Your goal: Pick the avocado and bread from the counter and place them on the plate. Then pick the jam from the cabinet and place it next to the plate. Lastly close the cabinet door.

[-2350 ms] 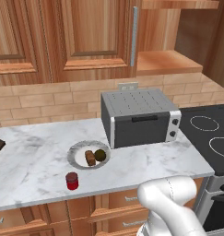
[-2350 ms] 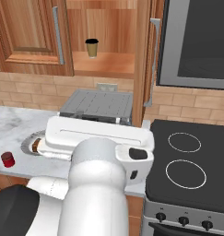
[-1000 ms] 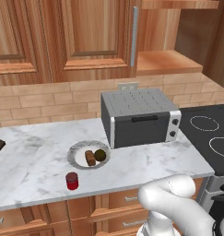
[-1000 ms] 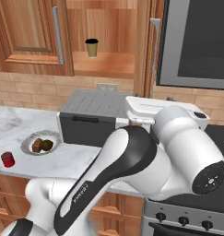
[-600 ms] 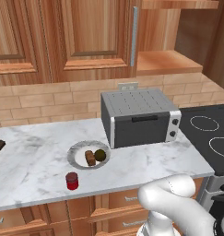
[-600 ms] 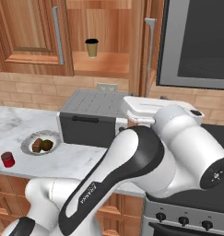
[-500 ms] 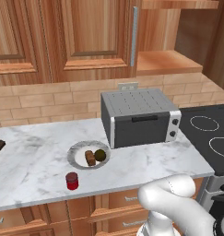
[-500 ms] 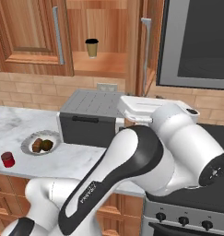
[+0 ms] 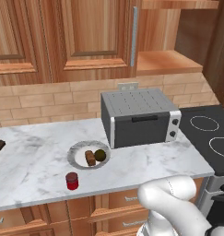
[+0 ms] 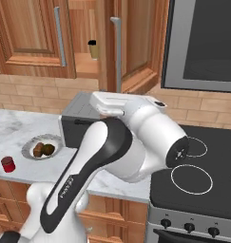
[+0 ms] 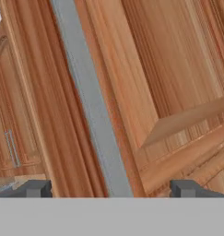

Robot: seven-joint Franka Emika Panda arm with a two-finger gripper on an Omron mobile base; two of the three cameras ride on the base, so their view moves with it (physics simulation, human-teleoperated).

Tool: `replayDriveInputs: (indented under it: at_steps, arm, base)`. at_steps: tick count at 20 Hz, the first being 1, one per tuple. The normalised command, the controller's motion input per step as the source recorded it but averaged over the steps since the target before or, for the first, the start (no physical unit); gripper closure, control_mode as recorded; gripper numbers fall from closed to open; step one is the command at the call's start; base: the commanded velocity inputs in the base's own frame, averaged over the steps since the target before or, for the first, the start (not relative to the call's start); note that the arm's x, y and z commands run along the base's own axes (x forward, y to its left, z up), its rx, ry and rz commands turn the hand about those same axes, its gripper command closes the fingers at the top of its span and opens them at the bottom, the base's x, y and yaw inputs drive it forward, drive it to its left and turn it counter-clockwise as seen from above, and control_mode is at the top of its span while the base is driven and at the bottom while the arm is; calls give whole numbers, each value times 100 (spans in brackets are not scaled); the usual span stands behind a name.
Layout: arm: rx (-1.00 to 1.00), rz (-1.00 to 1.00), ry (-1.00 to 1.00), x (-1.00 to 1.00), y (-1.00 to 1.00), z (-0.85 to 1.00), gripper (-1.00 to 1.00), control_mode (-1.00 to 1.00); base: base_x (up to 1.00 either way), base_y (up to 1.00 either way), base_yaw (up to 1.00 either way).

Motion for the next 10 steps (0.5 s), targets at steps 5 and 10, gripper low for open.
replayDriveInputs:
  at_steps: [5, 10]
  arm:
    - [1, -4, -3, 100, 74, -43, -100, -100]
    - [0, -10, -6, 100, 62, -30, -100, -100]
  base:
    - [0, 0, 0]
    - [0, 0, 0]
